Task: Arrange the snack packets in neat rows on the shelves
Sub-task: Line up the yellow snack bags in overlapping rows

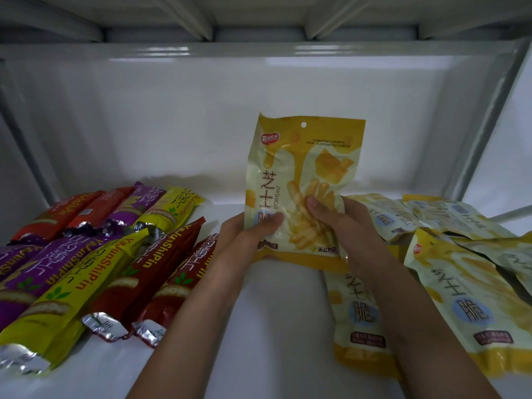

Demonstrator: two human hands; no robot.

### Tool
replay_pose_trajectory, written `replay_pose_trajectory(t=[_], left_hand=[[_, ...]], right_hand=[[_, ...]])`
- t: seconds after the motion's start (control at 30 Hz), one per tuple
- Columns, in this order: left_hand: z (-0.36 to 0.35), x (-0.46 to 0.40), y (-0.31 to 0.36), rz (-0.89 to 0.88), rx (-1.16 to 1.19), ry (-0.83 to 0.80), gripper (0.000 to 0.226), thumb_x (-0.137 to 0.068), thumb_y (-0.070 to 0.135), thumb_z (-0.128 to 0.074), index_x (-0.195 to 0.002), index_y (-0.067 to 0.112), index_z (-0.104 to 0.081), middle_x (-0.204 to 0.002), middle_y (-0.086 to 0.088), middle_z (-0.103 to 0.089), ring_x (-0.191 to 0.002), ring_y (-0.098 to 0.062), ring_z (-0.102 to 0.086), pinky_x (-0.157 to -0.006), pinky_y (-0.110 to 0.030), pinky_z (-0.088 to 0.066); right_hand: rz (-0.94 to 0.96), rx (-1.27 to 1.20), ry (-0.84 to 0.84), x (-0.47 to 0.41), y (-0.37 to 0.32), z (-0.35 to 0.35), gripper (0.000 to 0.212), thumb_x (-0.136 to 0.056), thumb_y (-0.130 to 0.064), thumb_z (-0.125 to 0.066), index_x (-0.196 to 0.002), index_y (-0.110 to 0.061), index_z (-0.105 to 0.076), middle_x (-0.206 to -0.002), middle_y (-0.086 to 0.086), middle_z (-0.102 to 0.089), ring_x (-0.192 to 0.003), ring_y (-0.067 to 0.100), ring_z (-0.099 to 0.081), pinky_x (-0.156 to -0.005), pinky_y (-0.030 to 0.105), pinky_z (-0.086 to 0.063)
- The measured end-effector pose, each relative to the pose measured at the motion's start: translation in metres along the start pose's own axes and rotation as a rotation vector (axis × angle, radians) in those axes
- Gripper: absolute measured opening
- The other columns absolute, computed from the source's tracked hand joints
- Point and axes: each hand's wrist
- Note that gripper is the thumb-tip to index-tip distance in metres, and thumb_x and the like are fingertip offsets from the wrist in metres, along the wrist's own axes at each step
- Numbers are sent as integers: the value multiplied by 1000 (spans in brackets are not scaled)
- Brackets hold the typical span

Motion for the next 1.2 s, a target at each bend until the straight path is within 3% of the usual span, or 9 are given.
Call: replay_pose_trajectory(t=[0.13, 0.23, 0.33, 0.47, 0.6, 0.77, 0.93, 1.03, 1.2], left_hand=[[0, 2, 1, -38, 21, -3, 27, -88, 21, -78, -113, 9, -78, -106, -18, -79, -102, -41, -76, -95, -57, -59], [-1, 3, 3, -51, 13, -39, 41, -81, 26, -80, -119, 11, -75, -108, -13, -80, -102, -34, -77, -92, -48, -60], [-1, 4, 4, -60, 1, -55, 35, -86, 23, -78, -119, 12, -75, -108, -11, -80, -102, -31, -77, -90, -45, -61], [0, 5, 5, -70, -10, -31, 25, -95, 22, -72, -118, 11, -76, -108, -12, -80, -102, -33, -77, -93, -49, -60], [2, 0, 1, -78, -36, 4, 31, -89, 27, -78, -100, -1, -75, -100, -21, -78, -103, -42, -74, -97, -54, -57], [-1, -1, 2, -14, -28, -10, 16, -93, 18, -72, -105, 13, -81, -103, -16, -80, -102, -40, -76, -103, -63, -53], [-1, -3, 1, -75, 94, 74, 23, -87, 27, -81, -102, 9, -79, -106, -29, -75, -102, -56, -70, -95, -78, -48], [0, -2, 0, -90, 105, 68, 17, -96, 16, -73, -108, 6, -78, -107, -21, -78, -99, -43, -76, -96, -68, -55], [-3, 0, 3, -74, 126, 62, 20, -94, 14, -73, -112, 5, -76, -107, -19, -79, -99, -41, -77, -95, -64, -57]], right_hand=[[5, -40, -8, 0, -1, -2, 29, -83, -34, -77, -107, -17, -77, -100, 2, -81, -94, 20, -79, -86, 40, -62], [27, -75, 16, 0, -1, -2, 20, -91, -31, -73, -103, -15, -78, -98, 3, -81, -89, 19, -79, -73, 31, -64], [42, -73, 50, -1, 1, -2, 15, -95, -25, -71, -100, -14, -79, -98, 5, -81, -90, 20, -79, -75, 33, -65], [48, -51, 68, -2, 5, -4, 13, -96, -23, -70, -95, -15, -81, -98, 6, -81, -93, 22, -79, -87, 42, -62], [27, -99, 104, -4, 4, -2, 16, -92, -28, -75, -100, -15, -81, -102, 6, -81, -98, 23, -78, -94, 47, -60], [75, -51, 144, -4, 6, 1, 22, -93, -26, -74, -105, -9, -80, -101, 9, -81, -96, 27, -78, -91, 54, -62], [64, -2, 93, -4, 8, -1, 22, -85, -31, -79, -98, -13, -82, -100, 8, -81, -97, 28, -78, -94, 56, -60], [32, -24, 69, -2, 7, -4, 27, -78, -37, -80, -95, -16, -81, -99, 6, -81, -97, 27, -78, -93, 52, -61], [83, -20, 53, -1, 7, -4, 29, -76, -35, -79, -100, -19, -80, -99, 0, -82, -96, 19, -78, -82, 38, -62]])
Point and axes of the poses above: each hand's wrist, its own x-axis away from the middle knuckle, its own z-axis out of the back of the hand, y = z × x
